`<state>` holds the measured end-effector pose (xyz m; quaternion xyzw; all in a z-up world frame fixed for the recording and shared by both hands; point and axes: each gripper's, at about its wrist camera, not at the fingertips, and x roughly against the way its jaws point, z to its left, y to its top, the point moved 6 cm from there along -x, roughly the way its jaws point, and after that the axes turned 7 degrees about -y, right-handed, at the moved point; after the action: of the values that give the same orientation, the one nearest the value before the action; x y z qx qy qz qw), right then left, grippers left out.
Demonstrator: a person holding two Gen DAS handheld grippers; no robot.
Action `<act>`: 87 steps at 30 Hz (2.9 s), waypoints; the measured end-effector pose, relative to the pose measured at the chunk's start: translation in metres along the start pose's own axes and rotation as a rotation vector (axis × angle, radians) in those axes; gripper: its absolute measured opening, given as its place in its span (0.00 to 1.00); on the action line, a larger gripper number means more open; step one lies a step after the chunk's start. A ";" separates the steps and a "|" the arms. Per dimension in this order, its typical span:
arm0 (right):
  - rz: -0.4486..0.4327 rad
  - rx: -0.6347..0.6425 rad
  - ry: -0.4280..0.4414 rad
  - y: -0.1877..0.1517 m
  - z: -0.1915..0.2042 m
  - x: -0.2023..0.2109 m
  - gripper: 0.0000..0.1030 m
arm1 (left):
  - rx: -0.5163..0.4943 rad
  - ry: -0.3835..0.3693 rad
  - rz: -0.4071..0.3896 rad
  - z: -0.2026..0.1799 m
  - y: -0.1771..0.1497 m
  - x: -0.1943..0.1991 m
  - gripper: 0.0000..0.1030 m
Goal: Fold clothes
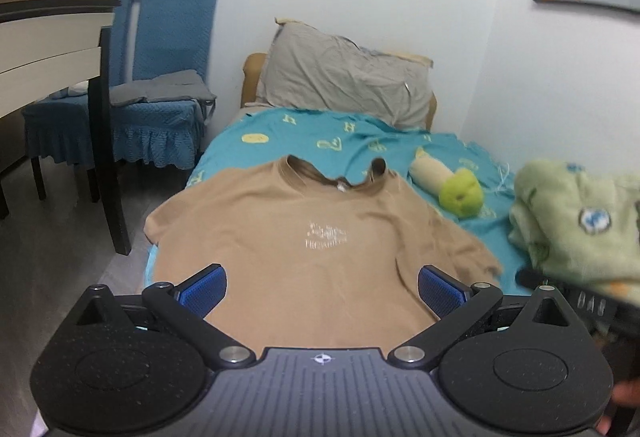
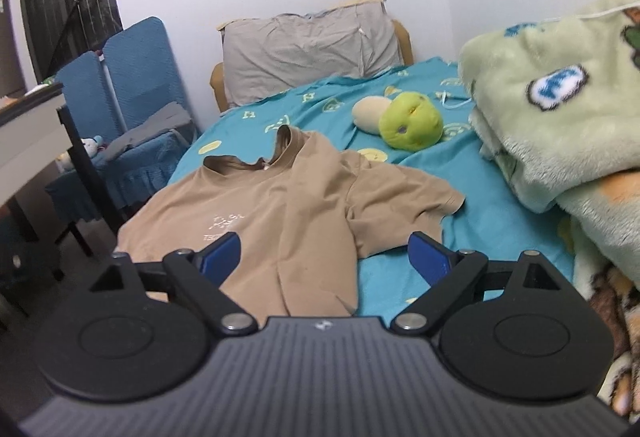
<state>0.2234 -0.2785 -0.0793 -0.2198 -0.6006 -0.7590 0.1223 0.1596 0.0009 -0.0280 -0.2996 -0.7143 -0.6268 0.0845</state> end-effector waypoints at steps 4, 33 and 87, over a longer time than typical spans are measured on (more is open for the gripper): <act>-0.003 -0.044 -0.008 -0.002 -0.007 -0.004 0.89 | 0.009 0.010 0.015 0.004 -0.009 -0.002 1.00; 0.142 -0.923 0.109 -0.033 -0.072 -0.163 0.90 | 0.224 0.041 0.051 0.041 -0.027 -0.049 1.00; -0.121 -0.107 -0.334 0.117 -0.041 -0.221 0.09 | 0.311 0.072 0.054 0.067 -0.017 -0.079 1.00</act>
<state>0.4613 -0.3643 -0.0929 -0.3123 -0.5836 -0.7487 -0.0370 0.2313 0.0386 -0.0952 -0.2792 -0.7910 -0.5166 0.1721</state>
